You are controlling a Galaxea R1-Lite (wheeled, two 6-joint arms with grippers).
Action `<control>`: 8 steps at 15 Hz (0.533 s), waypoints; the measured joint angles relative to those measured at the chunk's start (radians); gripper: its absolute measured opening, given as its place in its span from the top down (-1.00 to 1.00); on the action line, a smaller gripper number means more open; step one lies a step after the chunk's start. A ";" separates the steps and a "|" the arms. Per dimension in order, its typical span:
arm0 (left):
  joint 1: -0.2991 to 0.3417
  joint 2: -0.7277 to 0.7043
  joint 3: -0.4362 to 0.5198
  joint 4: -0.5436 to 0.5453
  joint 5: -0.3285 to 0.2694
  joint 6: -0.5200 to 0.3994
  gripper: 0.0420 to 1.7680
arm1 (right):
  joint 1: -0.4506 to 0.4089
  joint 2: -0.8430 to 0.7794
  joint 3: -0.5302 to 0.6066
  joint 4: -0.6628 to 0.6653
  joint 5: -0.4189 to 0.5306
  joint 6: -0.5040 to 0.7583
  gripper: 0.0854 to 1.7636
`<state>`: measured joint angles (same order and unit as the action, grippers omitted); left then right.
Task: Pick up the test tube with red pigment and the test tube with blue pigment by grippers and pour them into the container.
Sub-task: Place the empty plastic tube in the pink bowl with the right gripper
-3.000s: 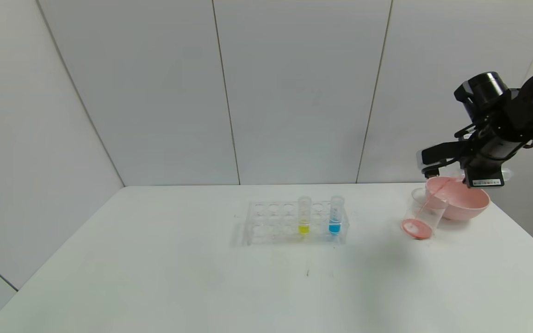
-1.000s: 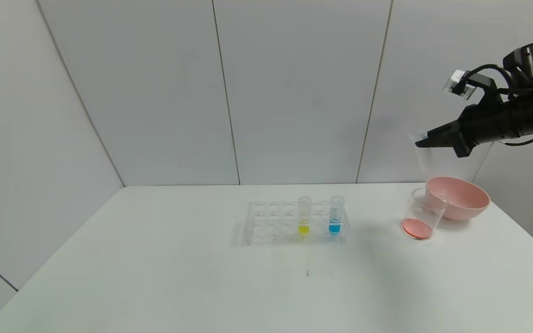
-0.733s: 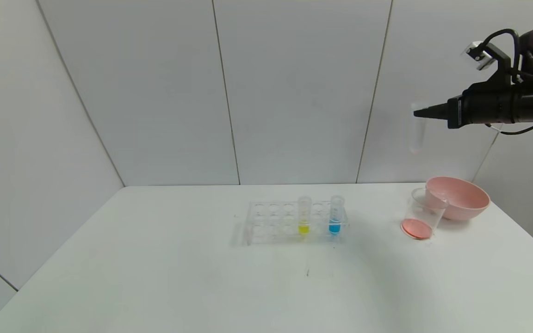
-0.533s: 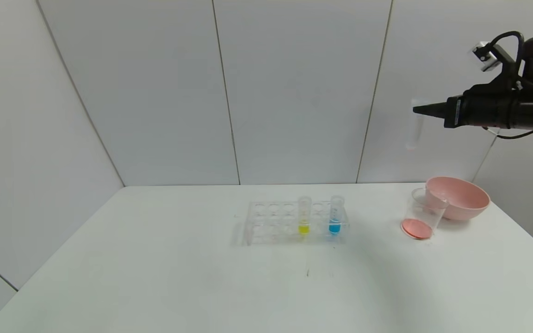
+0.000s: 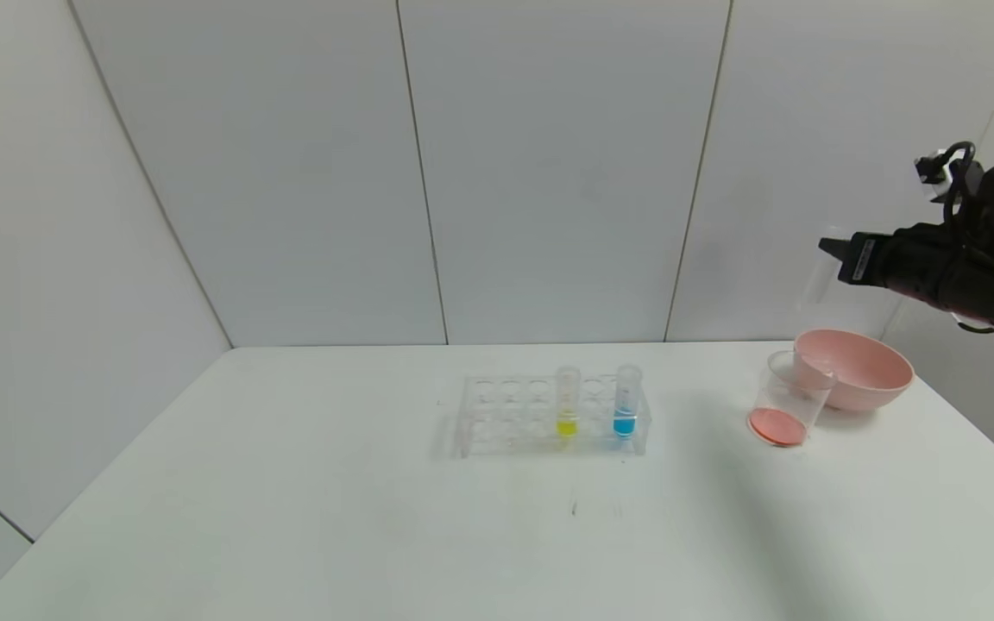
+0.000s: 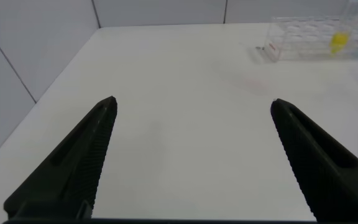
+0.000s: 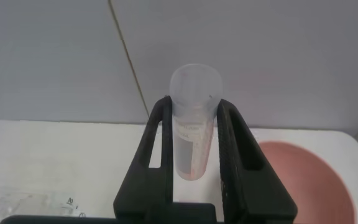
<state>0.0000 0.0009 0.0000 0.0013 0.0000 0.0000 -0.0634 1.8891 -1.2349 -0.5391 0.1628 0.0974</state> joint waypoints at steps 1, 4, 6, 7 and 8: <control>0.000 0.000 0.000 0.000 0.000 0.000 -1.00 | -0.003 -0.004 0.044 -0.020 -0.004 0.006 0.52; 0.000 0.000 0.000 -0.001 0.000 0.000 -1.00 | -0.023 -0.010 0.160 -0.228 0.071 0.012 0.52; 0.000 0.000 0.000 -0.001 0.000 0.000 -1.00 | -0.032 -0.010 0.214 -0.278 0.103 0.011 0.52; 0.000 0.000 0.000 0.000 0.000 0.000 -1.00 | -0.033 -0.010 0.227 -0.280 0.105 0.010 0.52; 0.000 0.000 0.000 0.000 0.000 0.000 -1.00 | -0.034 -0.011 0.233 -0.281 0.105 0.008 0.52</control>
<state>0.0000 0.0009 0.0000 0.0009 0.0000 0.0000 -0.0977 1.8785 -1.0015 -0.8206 0.2674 0.1051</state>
